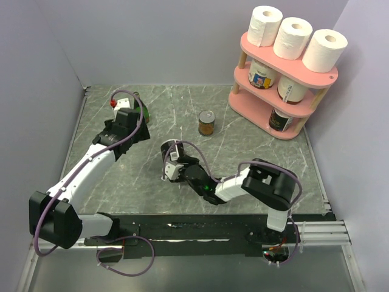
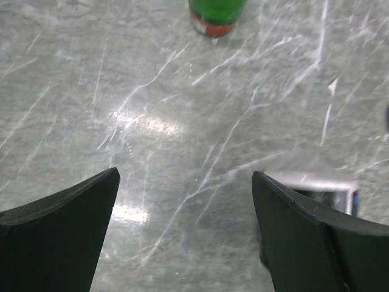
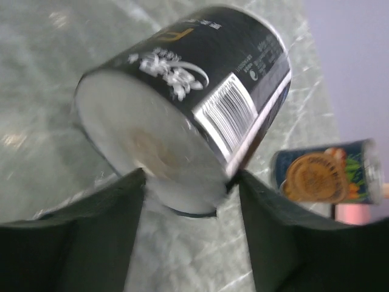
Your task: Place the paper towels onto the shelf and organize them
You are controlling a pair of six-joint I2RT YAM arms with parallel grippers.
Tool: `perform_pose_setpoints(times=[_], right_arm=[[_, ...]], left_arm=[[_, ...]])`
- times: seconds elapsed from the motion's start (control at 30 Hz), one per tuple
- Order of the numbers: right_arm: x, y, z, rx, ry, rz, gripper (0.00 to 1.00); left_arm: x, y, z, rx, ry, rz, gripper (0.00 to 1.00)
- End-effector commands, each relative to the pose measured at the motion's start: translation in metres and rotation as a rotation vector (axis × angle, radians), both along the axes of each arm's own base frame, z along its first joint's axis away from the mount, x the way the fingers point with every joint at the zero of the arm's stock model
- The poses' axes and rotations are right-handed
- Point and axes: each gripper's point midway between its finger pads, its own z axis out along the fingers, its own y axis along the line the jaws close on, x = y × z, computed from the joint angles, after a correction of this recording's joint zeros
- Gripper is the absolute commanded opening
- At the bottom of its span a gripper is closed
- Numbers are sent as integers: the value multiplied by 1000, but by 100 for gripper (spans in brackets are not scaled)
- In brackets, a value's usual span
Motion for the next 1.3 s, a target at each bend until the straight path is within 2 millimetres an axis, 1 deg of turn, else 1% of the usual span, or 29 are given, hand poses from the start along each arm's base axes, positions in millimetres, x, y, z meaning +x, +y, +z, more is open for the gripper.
perform_pose_setpoints(times=[0.0, 0.03, 0.07, 0.13, 0.17, 0.23, 0.3, 0.37, 0.43, 0.47, 0.5, 0.53, 0.57, 0.6, 0.63, 0.7, 0.73, 0.8, 0.83, 0.87, 0.9, 0.93, 0.97, 1.0, 1.03, 1.1, 1.13, 1.2, 1.27], right_arm=[[16, 18, 26, 54, -120, -38, 59], [16, 21, 28, 62, -126, -38, 58], [16, 22, 26, 62, -122, -36, 56], [14, 27, 28, 75, -109, -19, 55], [14, 29, 31, 88, -105, -15, 54], [13, 33, 35, 119, -91, -9, 52], [15, 39, 43, 153, -95, -15, 47], [19, 39, 47, 180, -101, -36, 43], [20, 37, 51, 199, -120, -44, 43], [18, 38, 54, 211, -115, -38, 43], [15, 36, 52, 211, -99, -29, 43], [11, 35, 57, 213, -79, -15, 43], [4, 39, 56, 234, -35, 14, 42], [0, 37, 56, 241, -8, 21, 41], [-4, 33, 64, 252, 15, 20, 39], [-14, 31, 66, 287, 77, 36, 38], [-18, 30, 72, 304, 94, 49, 39], [-26, 27, 63, 298, 127, 79, 43], [-26, 25, 59, 285, 121, 85, 50], [-23, 26, 65, 282, 62, 98, 53], [-20, 21, 55, 255, 48, 83, 54], [-20, 21, 54, 247, 31, 88, 58], [-18, 22, 58, 249, -5, 100, 60], [-17, 24, 53, 228, -13, 112, 61], [-17, 26, 55, 217, -32, 123, 64], [-18, 32, 56, 220, -42, 149, 69], [-20, 35, 58, 224, -50, 174, 75], [-18, 39, 59, 227, -57, 177, 79], [-14, 44, 63, 232, -72, 169, 82]], left_arm=[[3, 8, 20, 25, -83, -4, 96], [3, 9, 20, 30, -86, -7, 96], [3, 12, 22, 41, -95, 2, 96], [2, 19, 24, 58, -87, 36, 96], [2, 25, 24, 68, -89, 62, 96], [1, 30, 26, 68, -94, 77, 96], [0, 34, 23, 71, -86, 94, 96], [-1, 39, 22, 88, -78, 115, 96], [-1, 43, 19, 100, -68, 129, 96], [-1, 45, 18, 106, -64, 137, 96], [-1, 46, 18, 110, -63, 143, 96], [-1, 46, 15, 115, -52, 144, 96], [-1, 46, 13, 116, -46, 143, 96], [-1, 45, 13, 114, -43, 139, 96], [0, 46, 12, 114, -40, 141, 96], [1, 45, 10, 109, -34, 140, 96], [1, 45, 8, 108, -26, 138, 96], [2, 42, 4, 88, -21, 128, 96], [4, 33, -1, 26, -7, 81, 96], [9, 25, -2, -22, -18, 56, 96], [13, 17, -8, -53, -4, 24, 97], [15, 5, -11, -113, 15, -26, 97], [18, -1, -13, -140, 33, -40, 97], [24, -6, -14, -167, 64, -55, 98], [27, -12, -14, -213, 80, -77, 98], [38, -16, -17, -254, 96, -82, 99], [41, -12, -19, -264, 101, -67, 99], [50, -12, -26, -267, 126, -61, 99], [52, -11, -33, -256, 154, -60, 99]])
